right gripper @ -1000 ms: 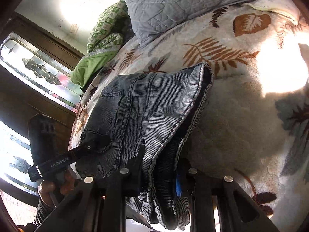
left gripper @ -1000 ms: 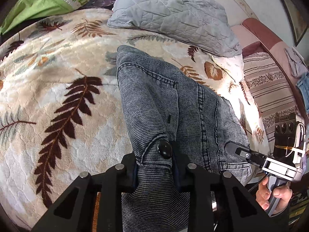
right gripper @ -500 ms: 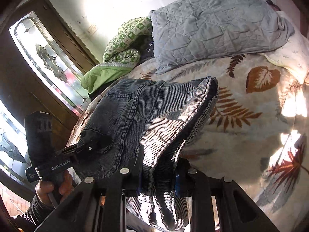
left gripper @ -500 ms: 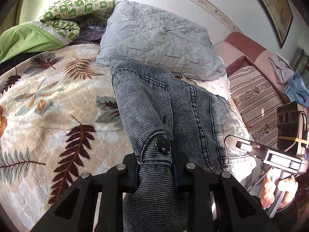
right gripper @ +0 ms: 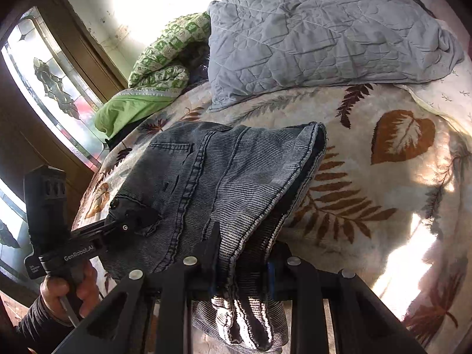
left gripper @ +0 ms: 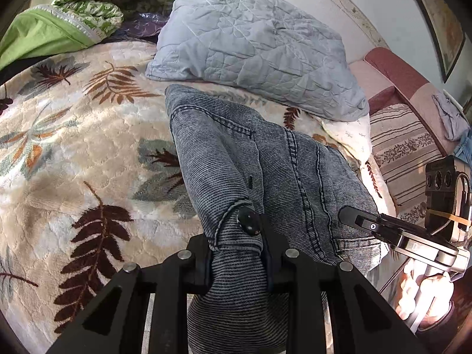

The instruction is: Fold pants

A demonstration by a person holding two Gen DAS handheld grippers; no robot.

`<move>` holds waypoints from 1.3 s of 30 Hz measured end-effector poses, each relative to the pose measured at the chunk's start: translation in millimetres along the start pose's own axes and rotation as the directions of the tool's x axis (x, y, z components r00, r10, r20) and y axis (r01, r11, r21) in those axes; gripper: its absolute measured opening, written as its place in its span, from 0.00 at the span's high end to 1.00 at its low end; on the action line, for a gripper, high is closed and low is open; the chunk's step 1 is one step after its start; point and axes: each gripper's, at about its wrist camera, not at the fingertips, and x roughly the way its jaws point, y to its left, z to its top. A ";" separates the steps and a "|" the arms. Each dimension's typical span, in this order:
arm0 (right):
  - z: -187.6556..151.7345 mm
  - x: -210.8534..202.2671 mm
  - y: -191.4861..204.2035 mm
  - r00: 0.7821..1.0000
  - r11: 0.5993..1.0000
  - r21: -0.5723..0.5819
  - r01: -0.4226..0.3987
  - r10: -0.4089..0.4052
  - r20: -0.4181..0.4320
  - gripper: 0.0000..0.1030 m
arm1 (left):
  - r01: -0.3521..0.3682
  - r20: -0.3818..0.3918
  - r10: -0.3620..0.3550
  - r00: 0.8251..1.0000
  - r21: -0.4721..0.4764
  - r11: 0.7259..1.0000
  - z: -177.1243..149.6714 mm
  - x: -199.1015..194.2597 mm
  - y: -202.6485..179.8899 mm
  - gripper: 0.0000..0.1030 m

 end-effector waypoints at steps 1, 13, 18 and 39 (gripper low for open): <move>-2.2 7.9 -4.6 1.000 1.000 0.013 0.001 -0.001 -0.014 0.75 | -0.011 -0.025 0.011 1.000 -0.008 1.000 -1.9 8.8 3.4 0.69; -16.5 -13.1 -19.5 0.986 0.982 0.093 0.164 -0.165 0.009 0.41 | -0.140 0.072 0.141 0.987 -0.015 0.990 -21.2 -38.9 9.2 0.26; -35.8 -36.9 9.2 0.984 0.986 0.057 0.155 -0.159 0.076 0.39 | -0.162 0.092 0.164 0.982 -0.025 0.986 -36.8 -54.5 3.0 0.22; -92.6 -40.7 34.6 0.968 0.968 0.047 0.246 -0.248 0.045 0.04 | -0.321 0.172 0.309 0.936 0.049 0.946 -77.9 -70.4 -25.4 0.15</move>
